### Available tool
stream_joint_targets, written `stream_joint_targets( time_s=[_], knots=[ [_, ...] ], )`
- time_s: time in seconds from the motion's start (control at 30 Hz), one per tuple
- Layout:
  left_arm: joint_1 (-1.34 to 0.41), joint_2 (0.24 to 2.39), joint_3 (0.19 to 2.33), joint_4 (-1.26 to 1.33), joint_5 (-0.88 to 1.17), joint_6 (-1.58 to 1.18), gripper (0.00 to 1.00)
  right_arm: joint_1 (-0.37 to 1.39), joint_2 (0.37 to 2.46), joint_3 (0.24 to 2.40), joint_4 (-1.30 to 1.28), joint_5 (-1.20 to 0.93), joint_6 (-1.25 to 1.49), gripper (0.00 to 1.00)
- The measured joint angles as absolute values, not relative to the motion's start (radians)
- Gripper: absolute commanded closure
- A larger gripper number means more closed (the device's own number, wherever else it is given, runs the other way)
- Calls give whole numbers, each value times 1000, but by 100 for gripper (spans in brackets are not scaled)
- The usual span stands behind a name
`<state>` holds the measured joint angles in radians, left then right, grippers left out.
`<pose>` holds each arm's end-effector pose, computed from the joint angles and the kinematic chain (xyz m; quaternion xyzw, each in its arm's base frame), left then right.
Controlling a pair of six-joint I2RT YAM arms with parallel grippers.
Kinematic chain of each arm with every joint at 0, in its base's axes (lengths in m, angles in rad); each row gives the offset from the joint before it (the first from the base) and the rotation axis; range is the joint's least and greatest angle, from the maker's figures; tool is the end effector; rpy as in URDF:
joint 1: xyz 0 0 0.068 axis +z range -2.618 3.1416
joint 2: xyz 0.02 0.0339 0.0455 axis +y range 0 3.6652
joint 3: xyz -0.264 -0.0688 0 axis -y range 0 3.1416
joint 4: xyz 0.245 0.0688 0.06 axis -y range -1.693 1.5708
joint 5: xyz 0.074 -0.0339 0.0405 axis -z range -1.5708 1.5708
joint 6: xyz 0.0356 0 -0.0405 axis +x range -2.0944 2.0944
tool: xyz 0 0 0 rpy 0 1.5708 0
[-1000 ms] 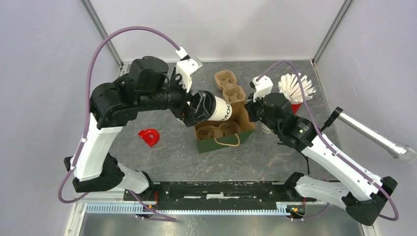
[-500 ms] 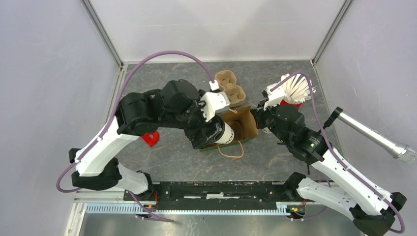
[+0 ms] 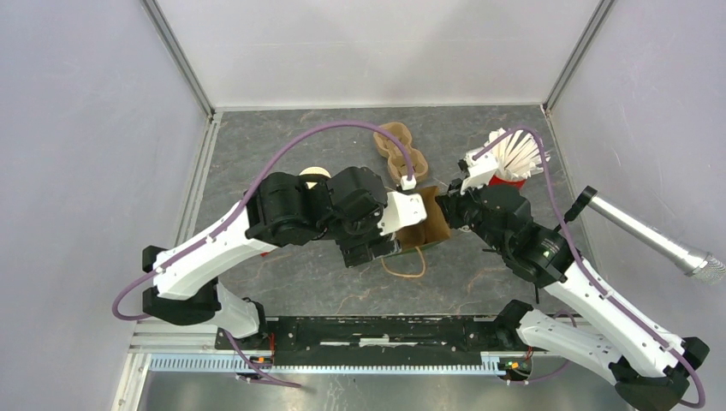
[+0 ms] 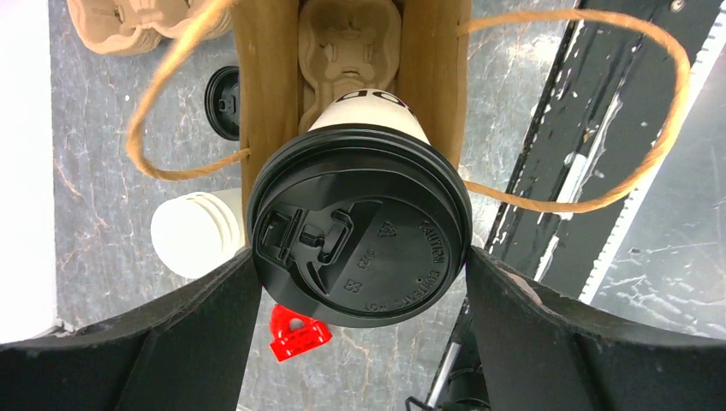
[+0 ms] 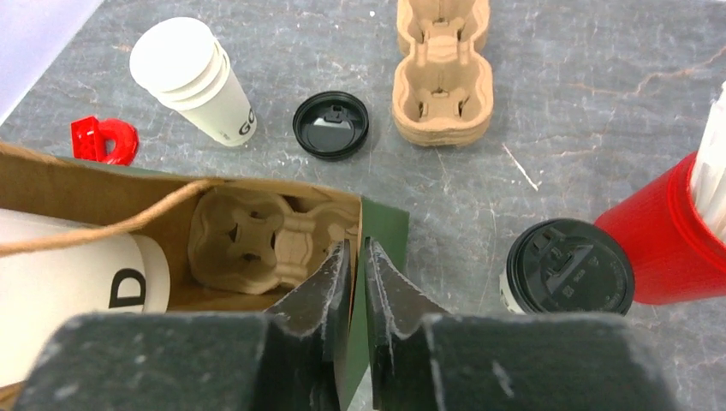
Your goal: Pack the takeout coffee
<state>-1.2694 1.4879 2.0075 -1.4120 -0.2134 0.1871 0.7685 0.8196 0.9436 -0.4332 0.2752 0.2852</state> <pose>0.0812 -0.2358 0.4656 0.5976 0.7234 -0.0843 0.3353 0.1352 0.1172 0.3633 -0.1129 0.7960 0.1980 0.5607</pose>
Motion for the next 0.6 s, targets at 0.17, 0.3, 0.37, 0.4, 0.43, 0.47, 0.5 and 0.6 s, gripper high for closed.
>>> stream_joint_targets(
  time_s=[0.17,0.3,0.37,0.4,0.43,0.47,0.5,0.6],
  knots=[
    [-1274,1488,1968,-1409,-228,203,43,768,842,965,-526,252,324,79],
    [-1288,1488,1954,-1397,-228,203,44,768,867,996,-575,237,348,77],
    [-1299,1487,1936,-1380,-227,203,44,768,869,1004,-590,230,356,66],
    [-1304,1486,1924,-1372,-226,202,44,768,870,1010,-597,229,360,62],
    [-1310,1486,1910,-1364,-226,202,44,768,874,1020,-606,231,363,59],
    [-1314,1486,1901,-1360,-225,202,44,768,880,1032,-612,233,368,58],
    [-1318,1486,1893,-1356,-225,202,44,768,893,1058,-623,243,367,58],
    [-1325,1486,1882,-1351,-226,202,45,768,940,1134,-643,273,361,63]
  ],
)
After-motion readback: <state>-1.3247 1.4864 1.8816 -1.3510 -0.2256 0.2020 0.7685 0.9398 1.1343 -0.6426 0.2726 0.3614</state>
